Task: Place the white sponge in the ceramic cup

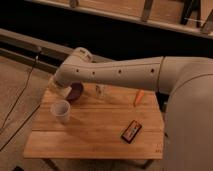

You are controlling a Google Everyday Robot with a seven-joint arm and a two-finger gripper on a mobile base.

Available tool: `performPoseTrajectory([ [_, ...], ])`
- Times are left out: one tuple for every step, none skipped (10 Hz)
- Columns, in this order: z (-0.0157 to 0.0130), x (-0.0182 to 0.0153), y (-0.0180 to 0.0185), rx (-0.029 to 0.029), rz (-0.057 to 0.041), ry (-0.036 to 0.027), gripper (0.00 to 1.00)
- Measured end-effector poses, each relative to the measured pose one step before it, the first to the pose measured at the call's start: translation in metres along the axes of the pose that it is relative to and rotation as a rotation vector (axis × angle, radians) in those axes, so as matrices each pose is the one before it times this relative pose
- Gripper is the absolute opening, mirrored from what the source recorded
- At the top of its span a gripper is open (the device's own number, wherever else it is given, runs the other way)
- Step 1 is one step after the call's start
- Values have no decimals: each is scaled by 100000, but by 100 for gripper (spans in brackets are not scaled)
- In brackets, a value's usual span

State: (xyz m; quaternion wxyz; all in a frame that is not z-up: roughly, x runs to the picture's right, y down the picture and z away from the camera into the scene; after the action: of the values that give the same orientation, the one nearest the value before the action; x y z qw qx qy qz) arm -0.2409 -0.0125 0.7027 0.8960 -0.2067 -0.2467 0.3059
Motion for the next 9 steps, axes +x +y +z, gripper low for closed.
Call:
performPoseTrajectory([
  [440,24,586,-2053,-60,-1245,0],
  [573,201,1000,-3891,-1177,-1741,0],
  [330,167,581,-2588,-955,-1030,0],
  [324,280,467,-2533,-1123,-874,0],
  [264,338,190,-1906,-666,-689,0],
  [220,441,-107,-1185,-207,-478,0],
  [233,466,-236,-890,236,-467,0],
  [298,357,-207,-818,328,-493,0],
  [266,298,-304,-701,628,-742,0],
])
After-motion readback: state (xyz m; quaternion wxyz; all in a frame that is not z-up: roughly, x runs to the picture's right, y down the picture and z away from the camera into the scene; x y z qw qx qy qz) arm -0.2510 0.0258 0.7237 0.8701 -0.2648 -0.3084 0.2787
